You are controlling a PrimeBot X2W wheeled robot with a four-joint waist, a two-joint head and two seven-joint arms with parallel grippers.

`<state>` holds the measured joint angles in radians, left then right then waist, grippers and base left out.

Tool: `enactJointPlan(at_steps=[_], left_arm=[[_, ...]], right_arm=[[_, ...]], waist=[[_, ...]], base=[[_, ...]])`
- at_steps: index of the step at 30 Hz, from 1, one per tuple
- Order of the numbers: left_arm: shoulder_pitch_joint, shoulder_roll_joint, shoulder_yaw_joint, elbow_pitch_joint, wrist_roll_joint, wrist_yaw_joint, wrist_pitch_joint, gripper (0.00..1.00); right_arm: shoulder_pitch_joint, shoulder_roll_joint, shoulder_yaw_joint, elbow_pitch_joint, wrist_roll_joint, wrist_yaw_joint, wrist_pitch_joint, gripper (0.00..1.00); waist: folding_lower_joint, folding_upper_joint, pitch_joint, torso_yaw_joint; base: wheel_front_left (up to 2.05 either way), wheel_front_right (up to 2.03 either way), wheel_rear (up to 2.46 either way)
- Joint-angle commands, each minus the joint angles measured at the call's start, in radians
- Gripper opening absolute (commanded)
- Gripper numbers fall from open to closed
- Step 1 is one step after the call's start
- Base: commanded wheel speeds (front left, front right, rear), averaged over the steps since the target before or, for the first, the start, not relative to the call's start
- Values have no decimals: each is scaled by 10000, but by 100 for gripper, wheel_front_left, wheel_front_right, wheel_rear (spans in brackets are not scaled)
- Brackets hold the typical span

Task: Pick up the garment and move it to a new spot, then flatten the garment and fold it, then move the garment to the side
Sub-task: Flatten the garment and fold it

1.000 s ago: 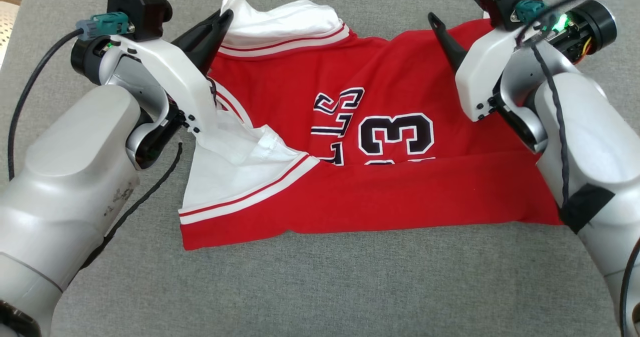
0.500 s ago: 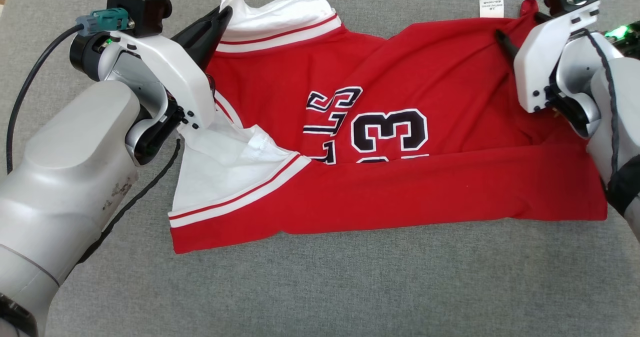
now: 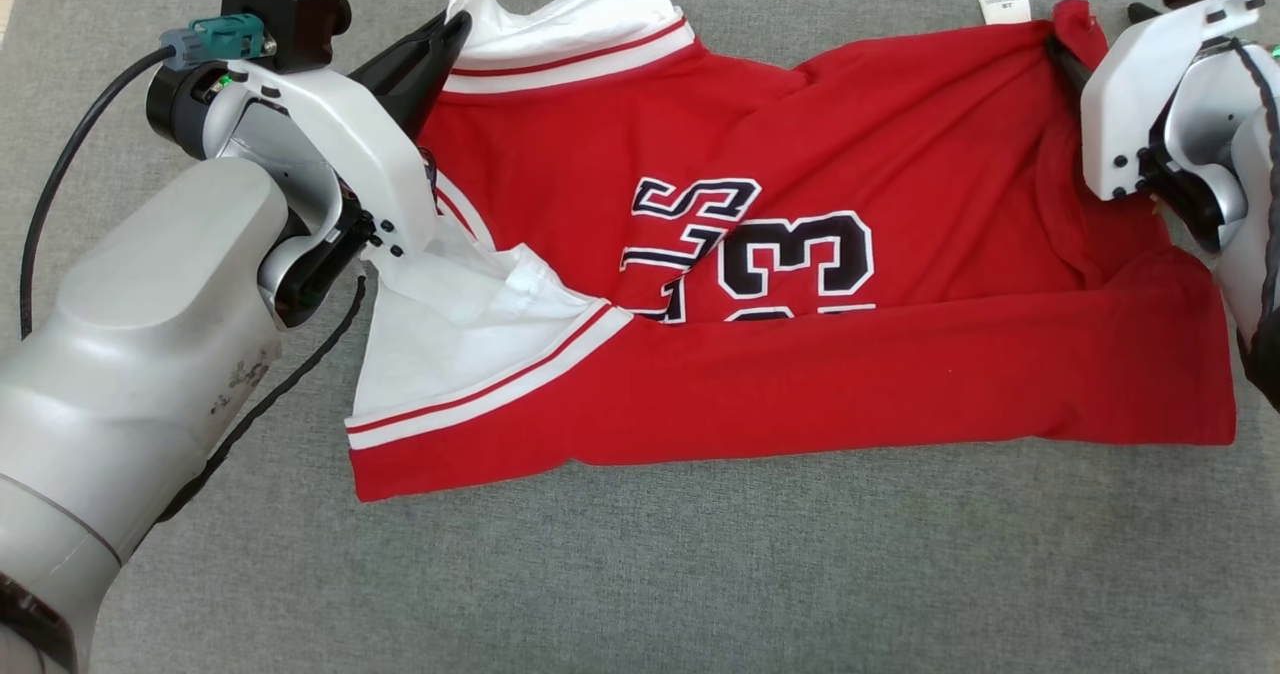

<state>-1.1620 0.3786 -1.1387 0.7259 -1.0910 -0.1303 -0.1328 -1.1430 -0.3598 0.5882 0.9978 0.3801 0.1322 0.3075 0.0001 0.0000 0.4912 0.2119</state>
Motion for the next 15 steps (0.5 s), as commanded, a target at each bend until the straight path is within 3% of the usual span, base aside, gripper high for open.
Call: enactJointPlan(at_steps=[1,11,13,14,15], left_arm=[[-186,27,-33,54,-39,-4,-44,0],[-276,66,-373,310,-382,-4,-217,0],[-306,87,-409,396,-439,-4,-246,0],[-317,92,-428,445,-473,-4,-263,0],[-336,94,-454,509,-474,-4,-267,0]], right_arm=[[50,-95,-58,267,40,-28,-2,100],[7,247,-625,932,440,-27,-598,100],[23,340,-658,825,688,-27,-718,36],[26,364,-651,750,829,-27,-764,0],[31,371,-648,677,987,-27,-785,0]], waist=[[-1,0,3,21],[-1,0,-46,56],[-1,0,-37,36],[-1,0,-30,27],[-1,0,-23,20]], base=[[0,0,0],[0,0,0],[0,0,0],[0,0,0],[0,0,0]])
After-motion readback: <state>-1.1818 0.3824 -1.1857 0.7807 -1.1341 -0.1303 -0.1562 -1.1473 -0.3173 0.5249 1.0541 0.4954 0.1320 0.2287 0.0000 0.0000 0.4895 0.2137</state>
